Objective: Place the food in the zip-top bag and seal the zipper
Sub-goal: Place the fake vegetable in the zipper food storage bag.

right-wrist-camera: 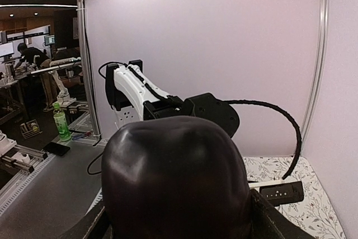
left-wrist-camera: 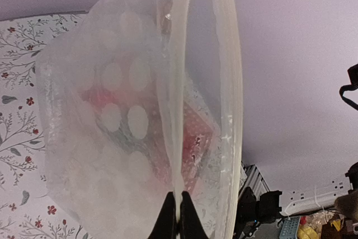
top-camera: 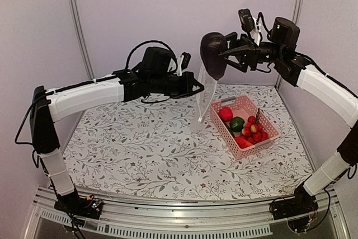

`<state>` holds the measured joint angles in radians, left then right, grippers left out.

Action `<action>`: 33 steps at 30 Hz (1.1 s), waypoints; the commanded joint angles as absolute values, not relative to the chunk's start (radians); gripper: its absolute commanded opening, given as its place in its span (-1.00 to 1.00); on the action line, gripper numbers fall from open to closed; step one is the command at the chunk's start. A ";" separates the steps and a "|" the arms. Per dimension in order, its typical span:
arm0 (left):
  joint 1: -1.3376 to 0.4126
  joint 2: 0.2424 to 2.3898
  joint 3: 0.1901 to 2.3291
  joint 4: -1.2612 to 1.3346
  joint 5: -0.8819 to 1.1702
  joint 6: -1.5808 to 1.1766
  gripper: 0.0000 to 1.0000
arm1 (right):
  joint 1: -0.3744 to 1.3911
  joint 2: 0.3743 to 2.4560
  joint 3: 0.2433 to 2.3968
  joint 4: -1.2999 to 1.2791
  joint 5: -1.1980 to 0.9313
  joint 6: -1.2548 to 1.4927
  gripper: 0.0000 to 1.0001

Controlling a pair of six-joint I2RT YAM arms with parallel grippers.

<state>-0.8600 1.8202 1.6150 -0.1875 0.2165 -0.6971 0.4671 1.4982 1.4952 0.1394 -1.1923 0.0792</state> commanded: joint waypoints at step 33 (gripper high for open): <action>-0.895 1.635 1.403 -0.077 0.086 -0.726 -1.00 | 0.534 1.553 1.251 0.212 -0.784 0.217 -0.41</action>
<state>-0.8772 1.6600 1.4315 -0.1051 0.1474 -0.7517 0.5053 1.5726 1.2667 0.2390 -0.9131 0.1474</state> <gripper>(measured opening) 0.006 0.702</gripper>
